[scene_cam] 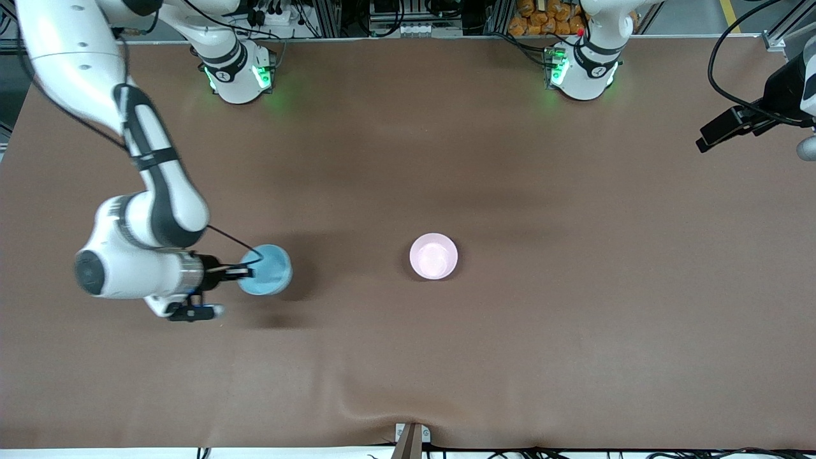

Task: Stack pink and blue bowls on white bowl
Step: 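Carry the blue bowl with the right gripper onto the pink bowl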

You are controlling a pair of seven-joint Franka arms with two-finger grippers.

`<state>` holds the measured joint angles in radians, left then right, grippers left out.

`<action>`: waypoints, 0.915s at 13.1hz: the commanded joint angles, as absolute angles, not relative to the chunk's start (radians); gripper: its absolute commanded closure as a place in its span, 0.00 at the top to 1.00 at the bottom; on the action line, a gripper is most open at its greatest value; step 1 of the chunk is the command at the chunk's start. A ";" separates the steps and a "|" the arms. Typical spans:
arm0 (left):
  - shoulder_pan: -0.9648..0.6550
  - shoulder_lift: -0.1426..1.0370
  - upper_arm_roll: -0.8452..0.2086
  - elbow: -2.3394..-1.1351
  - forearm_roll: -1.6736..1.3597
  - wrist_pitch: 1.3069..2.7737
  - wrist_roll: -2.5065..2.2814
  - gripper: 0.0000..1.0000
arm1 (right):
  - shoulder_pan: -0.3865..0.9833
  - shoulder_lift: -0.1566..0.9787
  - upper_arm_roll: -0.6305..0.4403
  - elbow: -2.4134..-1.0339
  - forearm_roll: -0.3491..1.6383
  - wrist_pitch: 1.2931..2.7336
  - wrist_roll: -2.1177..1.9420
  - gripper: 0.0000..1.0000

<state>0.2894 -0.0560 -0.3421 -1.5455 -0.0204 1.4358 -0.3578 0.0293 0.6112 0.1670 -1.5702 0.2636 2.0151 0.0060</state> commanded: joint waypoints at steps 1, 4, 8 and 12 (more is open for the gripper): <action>0.301 -0.074 -0.347 -1.563 -0.032 1.469 -0.325 1.00 | 0.147 0.617 0.161 -1.560 0.285 2.055 0.182 0.00; 0.301 -0.074 -0.347 -1.563 -0.037 1.483 -0.256 1.00 | 0.303 0.658 0.160 -1.519 0.284 2.149 0.481 0.00; 0.299 -0.072 -0.350 -1.548 -0.029 1.483 -0.233 1.00 | 0.455 0.736 0.160 -1.395 0.278 2.174 0.832 0.00; 0.290 -0.071 -0.360 -1.545 -0.035 1.485 -0.194 1.00 | 0.523 0.791 0.155 -1.333 0.275 2.215 0.960 0.00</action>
<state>0.2841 -0.0560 -0.3547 -1.5448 -0.0210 1.4811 -0.2391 0.5015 0.7421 0.1682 -1.3981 0.2698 2.2006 0.9015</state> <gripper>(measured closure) 0.000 0.960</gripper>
